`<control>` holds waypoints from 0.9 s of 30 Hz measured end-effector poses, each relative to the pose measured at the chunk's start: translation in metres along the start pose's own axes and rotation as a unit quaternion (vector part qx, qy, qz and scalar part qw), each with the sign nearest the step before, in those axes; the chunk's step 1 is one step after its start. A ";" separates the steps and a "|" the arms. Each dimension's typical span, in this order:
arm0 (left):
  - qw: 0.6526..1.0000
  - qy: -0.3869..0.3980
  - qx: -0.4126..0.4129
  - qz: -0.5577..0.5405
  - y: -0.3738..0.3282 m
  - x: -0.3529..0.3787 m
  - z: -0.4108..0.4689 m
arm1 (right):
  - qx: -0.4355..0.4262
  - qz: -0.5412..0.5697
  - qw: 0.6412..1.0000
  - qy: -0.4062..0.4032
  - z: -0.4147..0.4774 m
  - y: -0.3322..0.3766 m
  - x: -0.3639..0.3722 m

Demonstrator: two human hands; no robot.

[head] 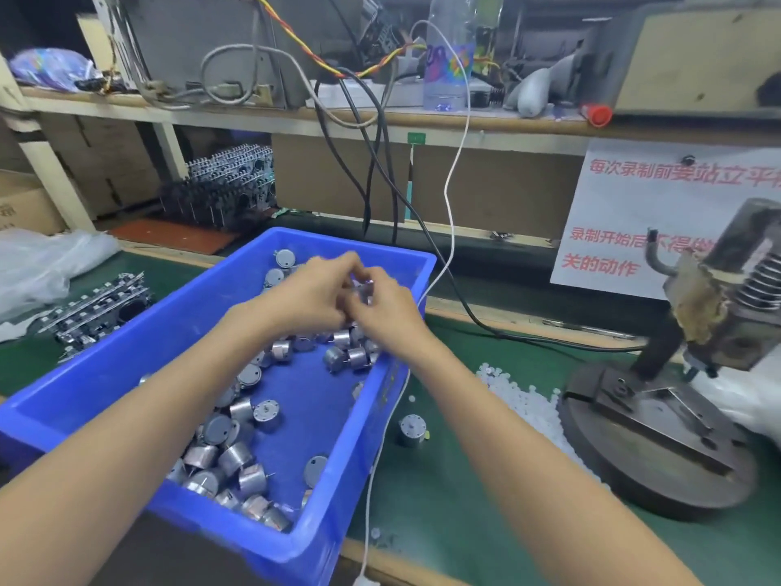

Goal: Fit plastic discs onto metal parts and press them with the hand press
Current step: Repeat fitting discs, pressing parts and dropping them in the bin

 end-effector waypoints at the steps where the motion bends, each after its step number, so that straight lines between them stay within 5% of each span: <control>1: 1.000 -0.011 0.015 0.003 -0.014 -0.005 0.005 | 0.030 0.076 0.996 0.034 -0.002 -0.005 -0.012; 4: 0.997 -0.029 0.074 -0.026 -0.056 -0.007 0.026 | 0.049 0.162 0.983 0.077 -0.013 -0.021 -0.056; 8: 0.991 0.023 0.122 -0.051 -0.115 0.038 0.067 | 0.075 0.188 0.979 0.016 -0.035 -0.082 -0.111; 12: 0.977 0.205 0.053 -0.009 -0.139 0.115 0.095 | 0.171 0.162 0.970 -0.066 -0.065 -0.169 -0.132; 15: 0.965 0.258 -0.049 -0.004 -0.124 0.168 0.079 | 0.207 0.167 0.959 -0.095 -0.095 -0.217 -0.127; 21: 0.972 0.107 -0.169 -0.121 -0.100 0.214 0.043 | 0.141 0.183 0.968 -0.101 -0.136 -0.247 -0.095; 27: 0.973 -0.002 -0.132 -0.188 -0.116 0.206 0.025 | 0.131 0.259 0.945 -0.149 -0.148 -0.260 -0.080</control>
Point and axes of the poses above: each hand's wrist, its own z-axis towards the middle knuckle, its own x-axis out of the palm, y = z × x, the point moved 6 cm from there along z, towards the middle knuckle, and after that the axes turned 15 degrees about x, right-handed, at the moved point
